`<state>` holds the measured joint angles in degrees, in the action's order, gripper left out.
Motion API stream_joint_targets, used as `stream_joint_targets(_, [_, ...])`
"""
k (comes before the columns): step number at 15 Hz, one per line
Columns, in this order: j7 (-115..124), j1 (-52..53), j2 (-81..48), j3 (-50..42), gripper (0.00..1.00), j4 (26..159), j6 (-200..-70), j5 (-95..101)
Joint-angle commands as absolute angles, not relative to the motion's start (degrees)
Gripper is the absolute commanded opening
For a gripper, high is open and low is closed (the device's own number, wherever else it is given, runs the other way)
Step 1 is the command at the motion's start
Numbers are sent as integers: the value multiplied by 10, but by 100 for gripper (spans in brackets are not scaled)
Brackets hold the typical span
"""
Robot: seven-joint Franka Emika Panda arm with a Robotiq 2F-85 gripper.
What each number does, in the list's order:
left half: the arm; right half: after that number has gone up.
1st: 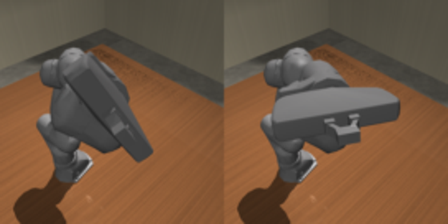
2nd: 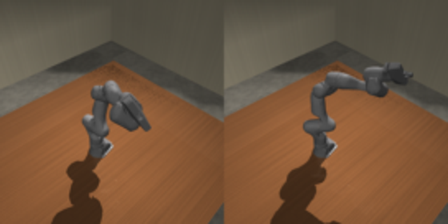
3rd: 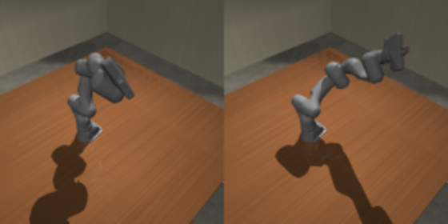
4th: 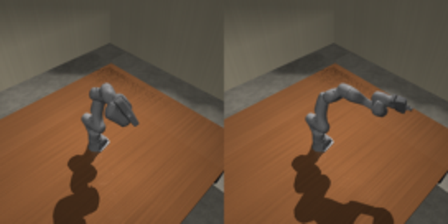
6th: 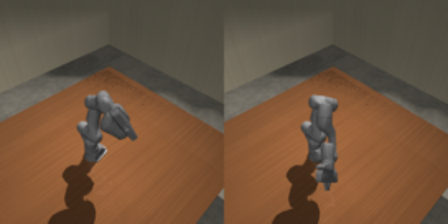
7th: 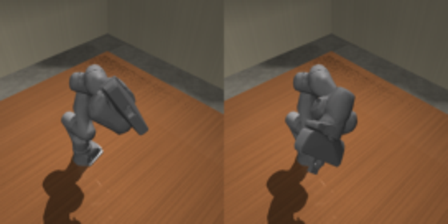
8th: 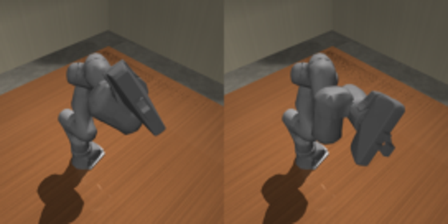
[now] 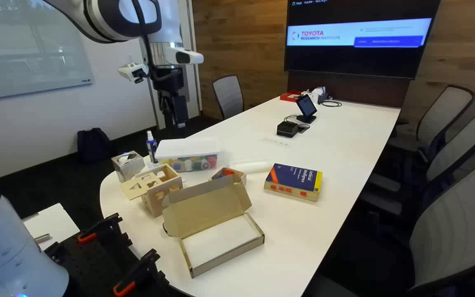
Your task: Use a napkin to wipe a spot on the right
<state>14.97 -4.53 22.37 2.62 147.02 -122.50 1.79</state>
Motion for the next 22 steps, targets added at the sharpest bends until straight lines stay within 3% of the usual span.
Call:
stream_joint_targets(1, [151, -42, 224, 23, 100, 1470, -1224, 19])
stream_joint_targets(13, [211, 90, -70, 141, 100, 1286, -1309, 38])
stream_joint_targets(22, [148, 197, -366, 134, 100, 1044, -1308, 28])
